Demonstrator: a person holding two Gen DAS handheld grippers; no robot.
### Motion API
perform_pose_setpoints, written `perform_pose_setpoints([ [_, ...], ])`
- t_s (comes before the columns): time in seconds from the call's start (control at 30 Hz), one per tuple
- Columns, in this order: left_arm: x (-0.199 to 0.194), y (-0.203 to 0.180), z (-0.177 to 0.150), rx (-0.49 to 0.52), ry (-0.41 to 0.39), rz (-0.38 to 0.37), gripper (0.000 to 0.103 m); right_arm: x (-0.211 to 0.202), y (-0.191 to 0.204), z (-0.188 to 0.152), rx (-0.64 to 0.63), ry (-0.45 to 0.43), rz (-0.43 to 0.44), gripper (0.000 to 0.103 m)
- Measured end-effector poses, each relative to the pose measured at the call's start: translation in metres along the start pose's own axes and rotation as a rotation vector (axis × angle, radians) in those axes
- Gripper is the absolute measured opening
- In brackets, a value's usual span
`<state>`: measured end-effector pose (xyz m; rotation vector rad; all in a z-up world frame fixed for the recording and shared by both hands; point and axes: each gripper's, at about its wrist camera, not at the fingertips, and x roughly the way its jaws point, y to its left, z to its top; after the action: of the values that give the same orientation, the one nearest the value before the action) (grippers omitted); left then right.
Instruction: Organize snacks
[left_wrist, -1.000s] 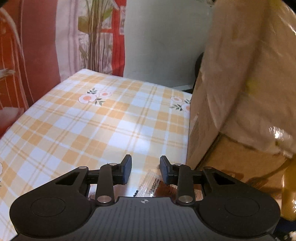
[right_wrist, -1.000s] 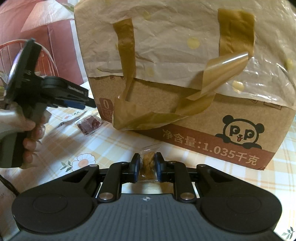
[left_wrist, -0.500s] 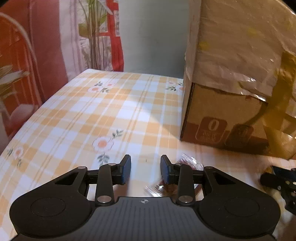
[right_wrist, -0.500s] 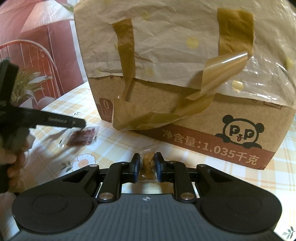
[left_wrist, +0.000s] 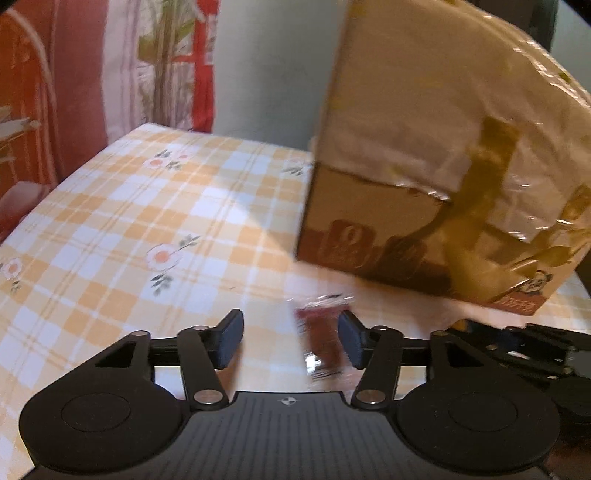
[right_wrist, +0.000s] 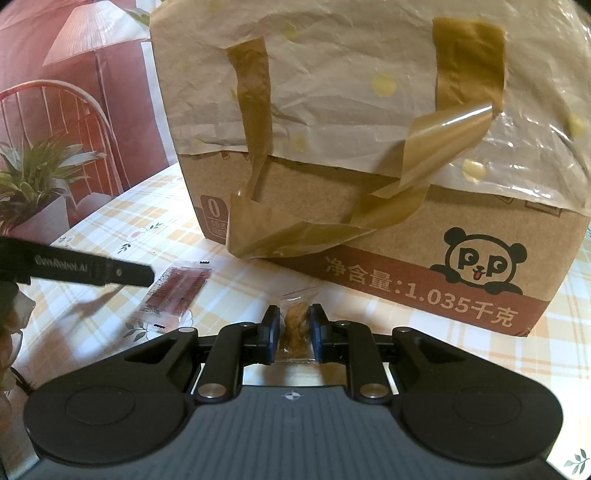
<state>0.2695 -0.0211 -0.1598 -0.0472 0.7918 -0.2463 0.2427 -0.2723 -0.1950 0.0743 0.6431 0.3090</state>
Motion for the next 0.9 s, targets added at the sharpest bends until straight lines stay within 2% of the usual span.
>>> perform_pose_setpoints([
  [0.13, 0.011, -0.018, 0.0, 0.051, 0.015, -0.01, 0.06, 0.0, 0.0, 0.0, 0.003, -0.001, -0.001, 0.019],
  [0.27, 0.022, -0.032, -0.007, 0.112, 0.035, 0.012, 0.06, -0.001, 0.0, 0.0, 0.006, -0.002, 0.0, 0.019],
  [0.4, 0.022, -0.037, -0.017, 0.151, 0.013, 0.04, 0.06, -0.002, -0.001, 0.0, 0.012, -0.003, 0.001, 0.019],
  [0.47, 0.02, -0.036, -0.02, 0.156, 0.001, 0.043, 0.048, -0.002, -0.001, 0.001, 0.012, -0.004, 0.001, 0.019],
  [0.57, 0.011, -0.028, -0.023, 0.117, -0.007, 0.011, 0.043, -0.002, -0.001, 0.0, 0.012, -0.004, 0.001, 0.019],
  [0.9, -0.012, -0.014, -0.024, 0.045, -0.029, 0.01, 0.043, -0.006, -0.002, 0.0, 0.016, -0.018, 0.017, 0.019],
])
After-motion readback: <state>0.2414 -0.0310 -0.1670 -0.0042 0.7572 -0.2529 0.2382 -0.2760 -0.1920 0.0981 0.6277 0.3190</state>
